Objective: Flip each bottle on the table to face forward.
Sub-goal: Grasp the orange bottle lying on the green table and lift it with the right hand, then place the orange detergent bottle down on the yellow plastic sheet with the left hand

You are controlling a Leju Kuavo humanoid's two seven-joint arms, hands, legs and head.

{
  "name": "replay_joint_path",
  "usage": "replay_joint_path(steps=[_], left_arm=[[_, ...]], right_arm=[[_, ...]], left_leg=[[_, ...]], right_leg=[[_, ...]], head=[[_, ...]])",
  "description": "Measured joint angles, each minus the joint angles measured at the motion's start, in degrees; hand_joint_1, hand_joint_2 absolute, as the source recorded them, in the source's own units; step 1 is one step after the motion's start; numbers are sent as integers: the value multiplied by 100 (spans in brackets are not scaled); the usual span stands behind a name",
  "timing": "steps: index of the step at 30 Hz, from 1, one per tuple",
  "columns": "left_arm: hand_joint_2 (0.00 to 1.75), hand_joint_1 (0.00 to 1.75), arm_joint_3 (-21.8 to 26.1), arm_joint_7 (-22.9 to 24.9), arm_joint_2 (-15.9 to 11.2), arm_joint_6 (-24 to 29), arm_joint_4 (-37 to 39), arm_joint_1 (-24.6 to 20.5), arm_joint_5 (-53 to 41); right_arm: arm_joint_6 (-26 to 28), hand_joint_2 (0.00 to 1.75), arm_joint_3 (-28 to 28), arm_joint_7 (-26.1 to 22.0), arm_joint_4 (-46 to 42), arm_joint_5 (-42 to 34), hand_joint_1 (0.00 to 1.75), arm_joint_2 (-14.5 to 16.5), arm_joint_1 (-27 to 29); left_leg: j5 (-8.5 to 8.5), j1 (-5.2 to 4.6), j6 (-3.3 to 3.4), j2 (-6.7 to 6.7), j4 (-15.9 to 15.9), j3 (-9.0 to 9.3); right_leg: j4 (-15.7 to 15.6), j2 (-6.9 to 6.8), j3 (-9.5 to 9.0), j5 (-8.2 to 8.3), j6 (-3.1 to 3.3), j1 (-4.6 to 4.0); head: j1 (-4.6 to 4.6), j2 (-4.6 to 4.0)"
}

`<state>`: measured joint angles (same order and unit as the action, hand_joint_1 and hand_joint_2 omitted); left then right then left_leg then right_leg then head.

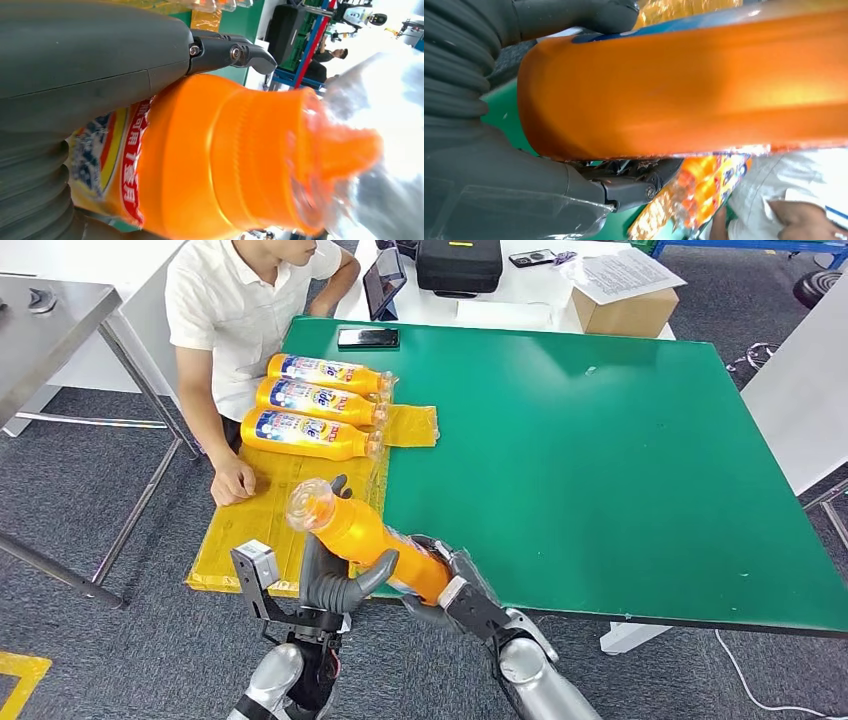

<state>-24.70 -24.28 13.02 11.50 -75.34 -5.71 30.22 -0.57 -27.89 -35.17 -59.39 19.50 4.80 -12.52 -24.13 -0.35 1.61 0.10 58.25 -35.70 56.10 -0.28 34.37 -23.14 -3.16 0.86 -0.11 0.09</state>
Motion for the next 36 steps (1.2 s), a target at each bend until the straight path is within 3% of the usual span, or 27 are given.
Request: replay_joint_path(steps=[11, 13, 14, 15, 17, 18, 19, 22, 27, 36], left_arm=[[175, 5, -3, 84, 5, -93, 0, -16, 152], [175, 92, 4, 202, 5, -187, 0, -22, 321], [175, 136, 11, 281, 5, -252, 0, -26, 433], [175, 175, 20, 354, 5, -328, 1, -31, 545], [175, 175, 33, 444, 1, -503, 7, -43, 720], [175, 175, 36, 460, -3, -588, 13, -47, 773], [175, 175, 33, 470, -4, -674, 18, -50, 818], [175, 175, 28, 501, -10, -877, 28, -50, 968], [175, 175, 148, 530, -75, -1011, -9, -34, 1299], [175, 175, 1111, 575, -117, -466, -605, 196, 2024]], right_arm=[[31, 175, -242, -67, 162, -83, 170, 90, -1], [68, 175, -280, -91, 188, -121, 163, 104, -4], [92, 175, -298, -100, 202, -140, 149, 109, -10], [113, 175, -318, -107, 217, -161, 115, 112, -17], [157, 175, -352, -122, 249, -196, 36, 114, -37], [171, 175, -371, -131, 263, -207, 8, 115, -48], [179, 131, -394, -140, 276, -220, 0, 122, -57], [168, 0, -456, -177, 307, -310, 0, 168, -65], [279, 0, -480, -381, 301, -550, 0, 255, 10], [1480, 0, -250, -486, -462, -989, 0, 349, 566]], left_leg=[[0, -2, 0, 0, 0, -1], [0, -1, 0, 0, 0, -1], [0, -1, 0, 0, 0, -1], [0, -1, 0, 0, 0, -1], [0, -1, 0, 0, 0, -2], [0, -1, 0, 0, 0, -2], [0, -1, 0, 0, 0, -2], [0, -2, 0, 0, 0, -3], [0, -1, 0, 0, 0, -5], [-1, 2, -1, 1, -1, -10]], right_leg=[[0, 0, 3, 0, 0, 1], [0, 0, 3, 0, 0, 1], [0, 0, 3, 0, 0, 1], [0, 0, 2, 0, 0, 1], [0, 0, 2, 0, 0, 1], [0, 0, 2, 0, 0, 1], [0, 0, 2, 0, 0, 1], [0, 0, 4, 0, 0, 2], [0, 0, 7, 0, 0, 1], [0, 0, 15, -3, 5, -1]], head=[[-1, 0], [-1, 0], [-2, 0], [-2, 0], [-2, 0], [-1, 0], [0, 0], [0, 0], [0, 0], [0, 0]])
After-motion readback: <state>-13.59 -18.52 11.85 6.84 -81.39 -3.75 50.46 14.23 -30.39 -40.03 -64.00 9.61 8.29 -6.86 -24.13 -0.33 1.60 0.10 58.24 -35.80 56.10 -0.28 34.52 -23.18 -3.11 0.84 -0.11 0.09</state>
